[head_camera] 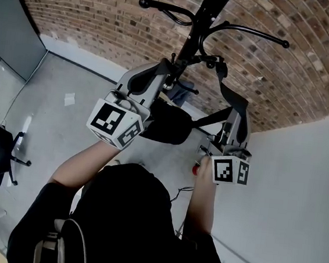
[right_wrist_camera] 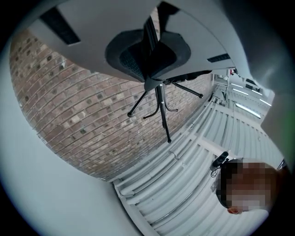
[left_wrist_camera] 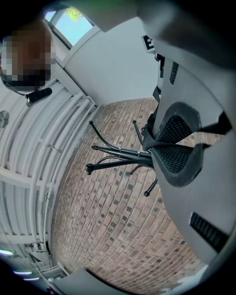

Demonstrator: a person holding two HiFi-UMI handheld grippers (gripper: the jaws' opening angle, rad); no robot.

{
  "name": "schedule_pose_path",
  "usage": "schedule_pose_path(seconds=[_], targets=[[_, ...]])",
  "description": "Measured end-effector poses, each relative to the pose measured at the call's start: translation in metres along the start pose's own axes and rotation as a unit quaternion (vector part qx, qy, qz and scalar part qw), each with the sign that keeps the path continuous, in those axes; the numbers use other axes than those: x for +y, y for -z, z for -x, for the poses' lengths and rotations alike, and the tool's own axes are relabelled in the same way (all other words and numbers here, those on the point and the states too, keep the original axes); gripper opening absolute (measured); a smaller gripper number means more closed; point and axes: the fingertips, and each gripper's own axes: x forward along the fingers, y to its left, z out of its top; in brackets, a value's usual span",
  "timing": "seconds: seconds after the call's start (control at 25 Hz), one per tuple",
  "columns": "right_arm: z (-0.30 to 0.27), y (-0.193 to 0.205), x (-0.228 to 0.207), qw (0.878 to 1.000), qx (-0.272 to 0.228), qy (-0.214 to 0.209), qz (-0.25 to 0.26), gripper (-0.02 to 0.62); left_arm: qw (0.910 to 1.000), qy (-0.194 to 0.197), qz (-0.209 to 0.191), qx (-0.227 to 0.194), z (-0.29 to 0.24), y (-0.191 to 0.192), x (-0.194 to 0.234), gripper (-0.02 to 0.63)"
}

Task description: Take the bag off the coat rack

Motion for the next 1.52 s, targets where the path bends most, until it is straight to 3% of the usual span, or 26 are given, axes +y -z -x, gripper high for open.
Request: schedule_pose_path(seconds=[0.36, 1.12, 1.4, 1.52], targets=[[0.008, -0.026, 0.009, 1.0, -0.008, 0.003, 0.022, 0.021, 0.9997, 0.0, 0.023, -0.008, 0.005, -0.019, -0.002, 0.023], [0.06, -0.064, 0.001, 0.998, -0.038, 0.028, 0.029, 0.021, 0.9985, -0.025, 0.009, -0.049, 0.06, -0.067, 0.005, 0.023], [0.077, -0.07, 0.012, 0.997, -0.034, 0.017, 0.061, 0.021, 0.9983, -0.016, 0.047, -0.03, 0.082, -0.068, -0.004, 0.023], [0.085, -0.062, 0.021, 0.999, -0.019, 0.007, 0.034, 0.021, 0.9981, -0.02, 0.055, -0.018, 0.1, -0.064, -0.003, 0.023]])
